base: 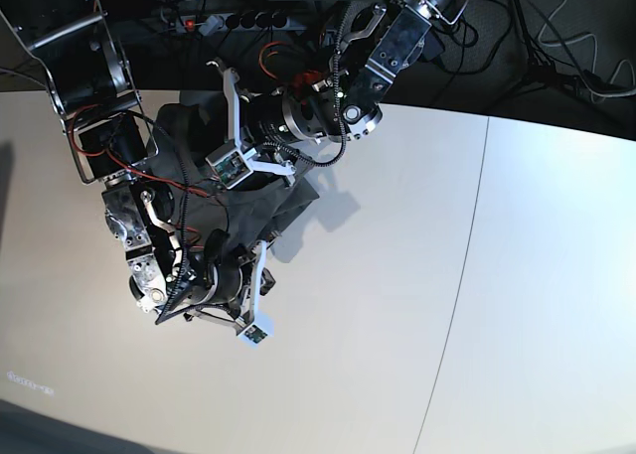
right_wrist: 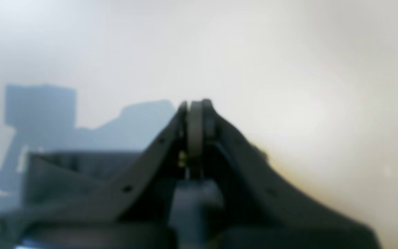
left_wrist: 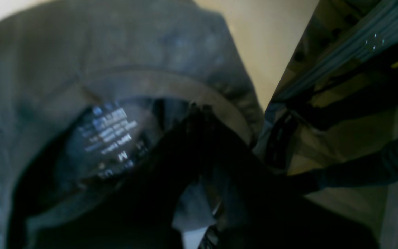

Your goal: Fold the T-shirt properly

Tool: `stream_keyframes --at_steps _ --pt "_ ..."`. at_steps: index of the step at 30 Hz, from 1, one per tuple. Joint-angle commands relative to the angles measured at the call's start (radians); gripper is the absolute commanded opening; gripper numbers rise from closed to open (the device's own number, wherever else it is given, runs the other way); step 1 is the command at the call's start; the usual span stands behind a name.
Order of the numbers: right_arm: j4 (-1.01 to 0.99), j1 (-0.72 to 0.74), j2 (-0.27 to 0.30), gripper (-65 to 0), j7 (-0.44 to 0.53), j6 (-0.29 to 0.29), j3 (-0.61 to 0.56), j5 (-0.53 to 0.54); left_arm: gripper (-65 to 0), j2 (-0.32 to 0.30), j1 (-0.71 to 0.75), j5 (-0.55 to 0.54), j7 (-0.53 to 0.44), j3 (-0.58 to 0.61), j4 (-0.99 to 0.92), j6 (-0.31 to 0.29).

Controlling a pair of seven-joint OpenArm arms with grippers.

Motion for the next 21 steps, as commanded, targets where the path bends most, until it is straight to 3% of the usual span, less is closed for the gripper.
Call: stream_keyframes --at_steps 1,5,11,16,21 --pt "0.012 0.03 0.016 -65.0 -0.002 0.073 0.006 0.029 -65.0 0.014 -0.008 -0.012 -0.034 0.003 -0.007 -0.008" --pt "0.012 0.024 0.088 -65.0 -0.062 0.073 0.006 0.113 -65.0 0.014 -0.034 0.037 -0.069 0.003 -0.1 -0.008" --pt "0.015 -0.023 0.25 -65.0 -0.106 0.073 0.006 0.298 -65.0 0.011 -0.164 0.069 -0.09 0.003 -0.259 -0.008" --pt "0.029 -0.09 0.355 -65.0 -0.127 0.074 0.006 0.417 -65.0 -0.028 -0.276 0.077 -0.093 0.003 -0.349 -0.008" --pt "0.102 -0.198 0.441 -65.0 -0.156 0.074 0.008 0.461 -65.0 -0.061 -0.364 0.079 -0.119 0.003 -0.386 -0.008"
